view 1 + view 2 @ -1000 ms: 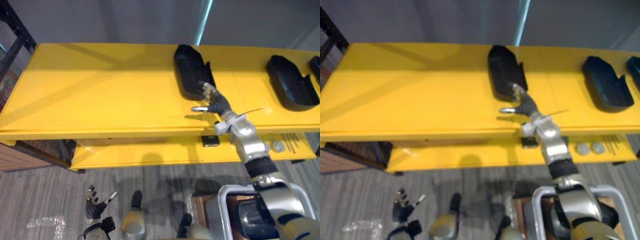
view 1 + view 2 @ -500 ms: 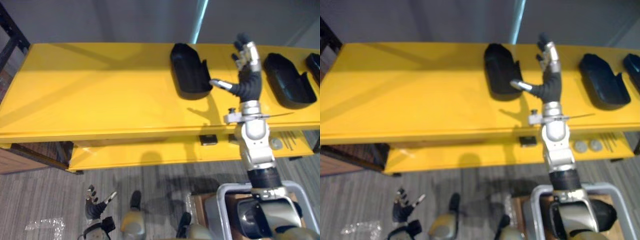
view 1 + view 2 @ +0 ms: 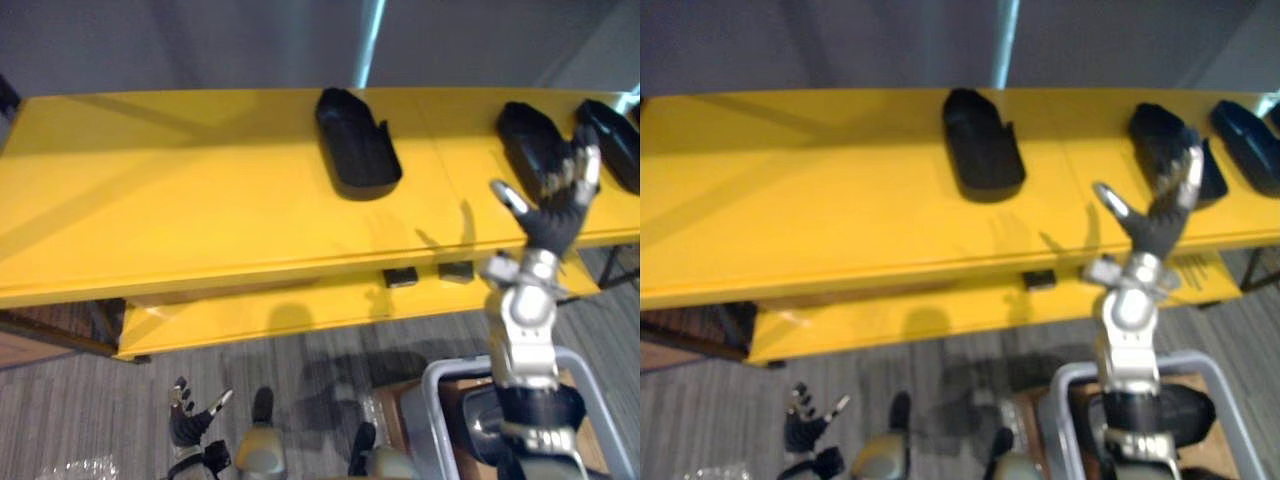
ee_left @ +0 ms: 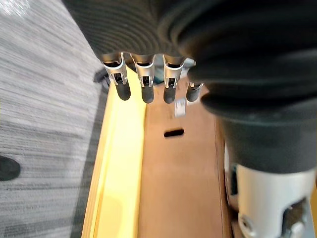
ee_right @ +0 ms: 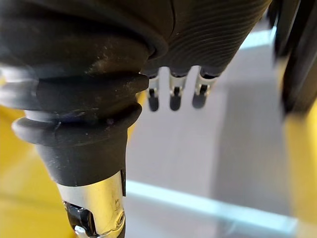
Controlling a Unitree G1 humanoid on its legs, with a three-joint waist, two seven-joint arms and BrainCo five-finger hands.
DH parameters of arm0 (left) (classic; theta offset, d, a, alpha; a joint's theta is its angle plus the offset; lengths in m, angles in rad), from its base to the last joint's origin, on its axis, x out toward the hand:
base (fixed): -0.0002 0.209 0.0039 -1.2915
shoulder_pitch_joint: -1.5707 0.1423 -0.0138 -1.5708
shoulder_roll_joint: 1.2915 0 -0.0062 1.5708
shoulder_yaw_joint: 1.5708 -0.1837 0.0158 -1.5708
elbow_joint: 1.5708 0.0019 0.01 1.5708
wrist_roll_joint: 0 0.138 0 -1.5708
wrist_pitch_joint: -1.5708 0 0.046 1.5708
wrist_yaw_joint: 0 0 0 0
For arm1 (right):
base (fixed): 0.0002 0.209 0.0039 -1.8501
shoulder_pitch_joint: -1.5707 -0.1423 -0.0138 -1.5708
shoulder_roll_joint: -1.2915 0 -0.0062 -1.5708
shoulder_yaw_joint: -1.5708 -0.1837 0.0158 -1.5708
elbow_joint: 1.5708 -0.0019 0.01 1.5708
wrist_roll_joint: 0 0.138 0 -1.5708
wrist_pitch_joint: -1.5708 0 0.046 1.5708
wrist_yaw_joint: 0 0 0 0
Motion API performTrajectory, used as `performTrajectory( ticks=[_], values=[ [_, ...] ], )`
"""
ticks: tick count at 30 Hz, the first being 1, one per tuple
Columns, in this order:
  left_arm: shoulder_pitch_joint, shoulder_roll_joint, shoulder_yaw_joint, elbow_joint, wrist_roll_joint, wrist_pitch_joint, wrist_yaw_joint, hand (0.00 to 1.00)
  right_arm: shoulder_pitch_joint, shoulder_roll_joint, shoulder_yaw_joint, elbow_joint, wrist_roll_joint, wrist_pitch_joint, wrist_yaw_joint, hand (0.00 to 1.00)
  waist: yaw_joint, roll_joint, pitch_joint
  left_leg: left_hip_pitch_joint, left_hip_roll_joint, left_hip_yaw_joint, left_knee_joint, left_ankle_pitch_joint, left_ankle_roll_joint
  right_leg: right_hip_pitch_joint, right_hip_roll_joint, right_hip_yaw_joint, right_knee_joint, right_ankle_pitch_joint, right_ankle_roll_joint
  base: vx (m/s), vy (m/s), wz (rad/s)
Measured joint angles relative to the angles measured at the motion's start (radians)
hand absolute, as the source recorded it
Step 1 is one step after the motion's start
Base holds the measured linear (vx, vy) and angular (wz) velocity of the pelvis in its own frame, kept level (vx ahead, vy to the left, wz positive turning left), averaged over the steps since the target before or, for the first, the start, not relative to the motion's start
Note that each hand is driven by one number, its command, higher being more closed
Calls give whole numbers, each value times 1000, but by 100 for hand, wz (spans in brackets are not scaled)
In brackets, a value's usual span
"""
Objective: Walk over and take plastic housings, then place them on the shelf
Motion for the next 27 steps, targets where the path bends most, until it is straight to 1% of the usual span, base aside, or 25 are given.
performTrajectory(
  ticks=[2, 3, 4, 5, 6, 7, 9, 10, 12, 13, 15, 16, 17, 18, 19, 20, 21, 22, 23, 24, 25, 26, 27],
  values=[
    [5, -1, 2, 0, 17, 0, 0, 0, 112, 22, -47, -10, 4, 6, 1, 0, -27, -4, -22, 3, 2, 29, 0, -8, -1, -15, 2, 30, -2, 4, 0, 25, 7, -40],
    [5, -1, 4, 0, 34, 0, -2, 0, 165, 35, -72, -24, 5, 14, -3, 0, -41, -4, -23, 12, 3, 46, 0, -13, -2, -15, 2, 44, -5, 6, 0, 37, 8, -57],
    [9, -4, 7, 1, 38, 0, -2, 0, 242, 59, -101, -35, 12, 12, -1, 0, -59, -3, -33, 21, 6, 69, 0, -21, -3, -21, 6, 67, -5, 8, 0, 56, 6, -59],
    [16, -6, 8, 1, 38, 0, -2, 0, 312, 81, -122, -42, 42, 7, 5, 0, -75, 1, -46, 26, 9, 89, 0, -27, -5, -30, 9, 89, -5, 9, -1, 26, 4, -56],
    [16, -8, 8, 1, 38, 1, -3, 0, 346, 93, -132, -45, 58, 2, 7, 0, -84, 1, -47, 33, 10, 104, 0, -30, -6, -30, 11, 96, -6, 10, -1, 37, -2, -52],
    [16, -11, 7, 1, 38, 3, -4, 0, 404, 118, -144, -45, 80, -15, 9, 0, -103, 4, -49, 45, 14, 121, 0, -35, -9, -30, 16, 116, -6, 11, 0, 24, -6, -46],
    [12, -17, 7, -1, 39, 8, -10, 0, 489, 160, -147, -45, 80, -41, 9, 0, -134, 12, -65, 49, 22, 147, 0, -42, -12, -38, 23, 136, -12, 14, -2, 18, -9, -38],
    [11, -22, 6, -5, 40, 12, -12, 0, 508, 171, -145, -44, 81, -43, 7, 0, -136, 13, -71, 49, 24, 159, 0, -44, -13, -44, 25, 144, -13, 17, -2, 14, -4, -31],
    [-1, -32, -7, -8, 47, 48, -32, 0, 541, 210, -125, -21, 107, -76, 5, 0, -152, 20, -75, 51, 28, 172, -1, -47, -16, -47, 29, 153, -18, 22, -4, 12, -1, -19],
    [-4, -32, -13, -8, 59, 57, -34, 0, 548, 217, -119, -19, 116, -83, 1, 0, -153, 22, -77, 51, 29, 178, -3, -51, -18, -48, 30, 155, -18, 22, -4, -3, 6, -12],
    [-3, -33, -36, -6, 74, 97, -63, 0, 550, 224, -88, -17, 117, -117, -22, 0, -152, 26, -87, 65, 36, 203, -4, -59, -22, -50, 34, 179, -19, 24, -3, 11, 7, -40],
    [3, -39, -41, -3, 80, 118, -83, 0, 541, 224, -70, -17, 117, -131, -32, 0, -141, 27, -96, 85, 42, 232, 3, -73, -32, -59, 46, 224, -22, 29, -4, 20, 5, -65],
    [9, -42, -41, -2, 83, 121, -87, 0, 535, 225, -59, -17, 117, -137, -37, 0, -139, 25, -103, 83, 47, 245, 22, -86, -34, -65, 50, 239, -24, 30, -4, 19, 9, -81],
    [17, -46, -39, -2, 95, 127, -97, 0, 526, 224, -41, -19, 118, -142, -39, 0, -137, 21, -105, 74, 55, 252, 87, -123, -41, -68, 60, 269, -23, 39, -6, 21, 3, -105],
    [33, -47, -39, -2, 107, 135, -107, 0, 510, 215, -16, -19, 120, -147, -32, 0, -120, 20, -109, 39, 83, 214, 233, -205, -21, -82, 84, 324, -11, 40, -10, 33, -42, -148],
    [46, -58, -36, -7, 105, 133, -110, 0, 489, 196, 9, -18, 123, -149, -18, 0, -112, 29, -109, 7, 101, 126, 344, -265, 13, -95, 111, 378, -1, 38, -19, 20, -30, -180],
    [47, -66, -36, -4, 102, 134, -111, 0, 469, 177, 32, -17, 130, -155, 1, 0, -105, 39, -108, -16, 108, 51, 433, -304, 38, -101, 134, 430, 9, 37, -30, -3, 10, -183],
    [50, -68, -40, 0, 95, 134, -111, 0, 450, 153, 56, -17, 149, -165, 28, 0, -99, 54, -108, -31, 108, -27, 525, -339, 53, -108, 157, 484, 22, 36, -35, -37, 85, -152],
    [53, -72, -41, 0, 94, 134, -112, 0, 440, 142, 64, -17, 160, -170, 37, 0, -100, 58, -110, -38, 108, -57, 560, -355, 54, -116, 168, 502, 27, 35, -39, -72, 141, -146],
    [53, -84, -45, -1, 83, 130, -117, 0, 435, 132, 65, -17, 166, -181, 51, 0, -98, 74, -110, -38, 106, -85, 600, -382, 51, -125, 172, 502, 36, 35, -41, -91, 137, -101],
    [52, -89, -53, -2, 67, 125, -120, 0, 435, 130, 65, -18, 166, -186, 56, 0, -98, 79, -112, -31, 105, -89, 602, -398, 51, -132, 171, 498, 36, 36, -43, -109, 181, -116],
    [42, -91, -76, -6, 51, 109, -130, 0, 426, 123, 67, -19, 182, -191, 77, 0, -98, 91, -113, -19, 104, -86, 561, -450, 59, -161, 169, 494, 30, 41, -49, -88, 152, -72],
    [29, -90, -84, -7, 35, 104, -139, 0, 420, 121, 66, -19, 199, -193, 88, 0, -99, 95, -113, -21, 103, -85, 535, -471, 54, -181, 168, 491, 30, 43, -52, -155, 243, -62]
  ],
)
